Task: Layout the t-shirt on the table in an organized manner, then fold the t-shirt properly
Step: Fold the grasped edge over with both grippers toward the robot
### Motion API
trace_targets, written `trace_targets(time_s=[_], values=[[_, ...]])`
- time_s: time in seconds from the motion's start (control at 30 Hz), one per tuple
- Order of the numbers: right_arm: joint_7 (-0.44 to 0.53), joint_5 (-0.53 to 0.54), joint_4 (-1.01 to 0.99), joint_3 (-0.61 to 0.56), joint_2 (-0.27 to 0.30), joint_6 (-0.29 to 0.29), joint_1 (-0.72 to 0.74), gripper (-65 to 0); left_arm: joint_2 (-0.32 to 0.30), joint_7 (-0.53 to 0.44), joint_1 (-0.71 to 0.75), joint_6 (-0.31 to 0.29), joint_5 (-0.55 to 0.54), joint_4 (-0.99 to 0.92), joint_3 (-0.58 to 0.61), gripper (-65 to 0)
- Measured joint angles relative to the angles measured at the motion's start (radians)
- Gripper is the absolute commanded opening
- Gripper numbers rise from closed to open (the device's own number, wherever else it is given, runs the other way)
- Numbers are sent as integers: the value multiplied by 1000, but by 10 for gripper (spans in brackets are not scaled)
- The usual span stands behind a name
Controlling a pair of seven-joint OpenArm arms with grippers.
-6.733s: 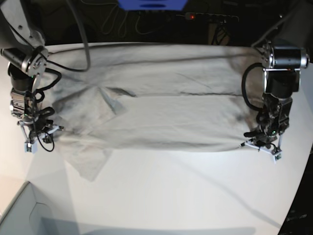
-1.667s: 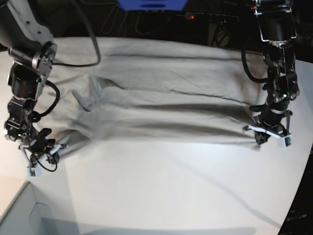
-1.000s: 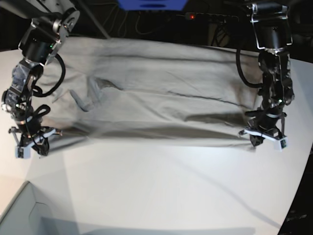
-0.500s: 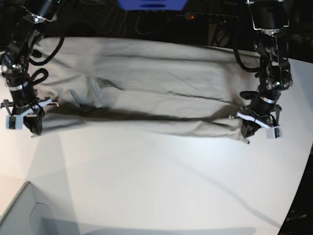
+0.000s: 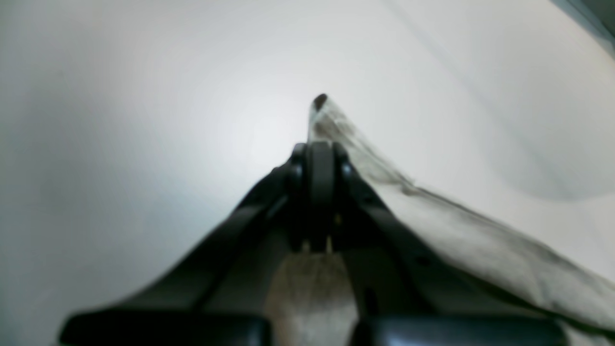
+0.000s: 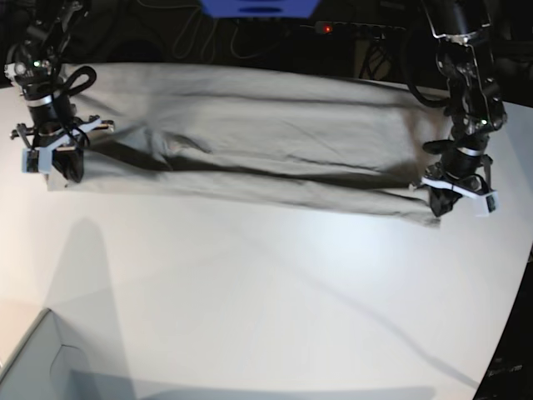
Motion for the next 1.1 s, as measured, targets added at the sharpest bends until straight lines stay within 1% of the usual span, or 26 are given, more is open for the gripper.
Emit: trace_targets(time_s=[0.17,0.33,0.47,0.57,0.77,0.97,1.1], values=[[8,5,43,29,-32,-1,-19,-650,2,0,30,-2,1,32,0,-650],[11,5,30,48,-28,-1,-45,-650,2,0,40,-2,4,72,0,-650],[6,5,13,47,-39,-1,-73,-650,2,0,46,-2,3,75,0,-650],[13,8,-33,46,-49,-1,-77,-650,0,0,51,-2,3,75,0,-650],[10,6,-159,46,-49,-1,-79,-650,1,0,90,-2,3,76,0,-650],[94,1,-223,44,-46,-1,-60,-650,1,0,111,-2,3,72,0,-650],[96,0,-233,45,-47,-1,-63,-650,-6,-1,106,-3,0,31,0,-650]])
